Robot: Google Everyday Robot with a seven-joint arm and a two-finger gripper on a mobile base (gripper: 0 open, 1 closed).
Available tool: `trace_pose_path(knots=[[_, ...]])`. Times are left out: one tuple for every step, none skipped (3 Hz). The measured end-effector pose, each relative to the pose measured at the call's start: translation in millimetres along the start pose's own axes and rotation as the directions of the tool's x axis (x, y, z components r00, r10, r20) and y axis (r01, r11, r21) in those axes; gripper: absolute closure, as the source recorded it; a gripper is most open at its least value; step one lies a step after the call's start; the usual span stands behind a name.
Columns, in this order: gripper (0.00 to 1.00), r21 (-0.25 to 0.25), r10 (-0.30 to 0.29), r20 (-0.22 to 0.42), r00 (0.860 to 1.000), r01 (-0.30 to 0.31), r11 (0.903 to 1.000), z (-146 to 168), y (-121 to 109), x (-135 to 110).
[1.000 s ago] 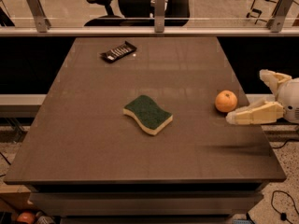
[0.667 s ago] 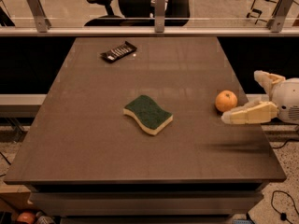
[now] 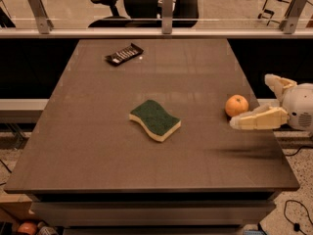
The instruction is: Move orange near rxbar chocolate
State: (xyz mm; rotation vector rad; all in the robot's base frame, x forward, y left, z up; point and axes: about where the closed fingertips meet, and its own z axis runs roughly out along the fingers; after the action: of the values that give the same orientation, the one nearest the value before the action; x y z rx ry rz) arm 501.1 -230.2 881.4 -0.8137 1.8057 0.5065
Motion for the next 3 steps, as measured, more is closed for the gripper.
trace_pose_path(knots=[[0.00, 0.025, 0.006, 0.058, 0.998, -0.007, 0.9997, 2.9, -4.3, 1.3], [0.00, 0.049, 0.006, 0.095, 0.995, -0.011, 0.9987, 6.0, -7.7, 3.9], [0.00, 0.062, 0.002, 0.093, 0.996, -0.008, 0.9981, 13.1, -10.1, 8.2]])
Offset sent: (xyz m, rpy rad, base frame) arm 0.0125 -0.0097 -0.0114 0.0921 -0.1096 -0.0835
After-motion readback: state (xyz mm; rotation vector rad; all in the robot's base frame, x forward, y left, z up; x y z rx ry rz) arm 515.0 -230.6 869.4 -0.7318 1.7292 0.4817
